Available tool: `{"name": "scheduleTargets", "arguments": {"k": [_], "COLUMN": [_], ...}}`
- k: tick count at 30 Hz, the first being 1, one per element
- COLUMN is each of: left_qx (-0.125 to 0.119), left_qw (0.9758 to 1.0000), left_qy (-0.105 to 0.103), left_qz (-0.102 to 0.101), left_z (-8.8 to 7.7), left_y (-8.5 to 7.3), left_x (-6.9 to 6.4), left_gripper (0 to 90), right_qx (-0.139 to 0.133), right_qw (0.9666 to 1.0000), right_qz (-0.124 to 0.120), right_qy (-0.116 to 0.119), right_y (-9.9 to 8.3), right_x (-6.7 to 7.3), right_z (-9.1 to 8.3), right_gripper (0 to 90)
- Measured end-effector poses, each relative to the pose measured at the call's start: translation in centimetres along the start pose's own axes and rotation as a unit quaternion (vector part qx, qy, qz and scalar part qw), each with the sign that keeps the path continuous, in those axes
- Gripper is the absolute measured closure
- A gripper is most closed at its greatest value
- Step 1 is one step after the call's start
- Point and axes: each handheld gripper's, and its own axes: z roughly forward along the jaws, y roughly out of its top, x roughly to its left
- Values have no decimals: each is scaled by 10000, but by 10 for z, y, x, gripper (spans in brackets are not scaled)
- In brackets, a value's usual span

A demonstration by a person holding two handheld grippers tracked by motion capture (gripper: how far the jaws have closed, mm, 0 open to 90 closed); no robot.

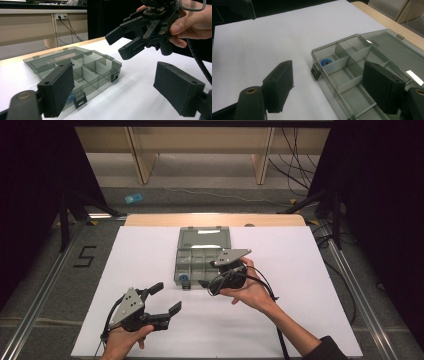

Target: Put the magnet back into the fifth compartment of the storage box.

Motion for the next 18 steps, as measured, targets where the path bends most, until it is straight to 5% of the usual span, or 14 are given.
{"name": "scheduleTargets", "arguments": {"k": [18], "left_qx": [21], "left_qw": [10000], "left_qy": [-15], "left_qz": [1], "left_z": [0], "left_y": [0], "left_x": [0], "left_gripper": [159], "right_qx": [-418], "right_qw": [9987], "right_qz": [283], "right_qy": [-82], "right_y": [-14], "right_x": [2], "right_z": [-23], "right_gripper": [244]}}
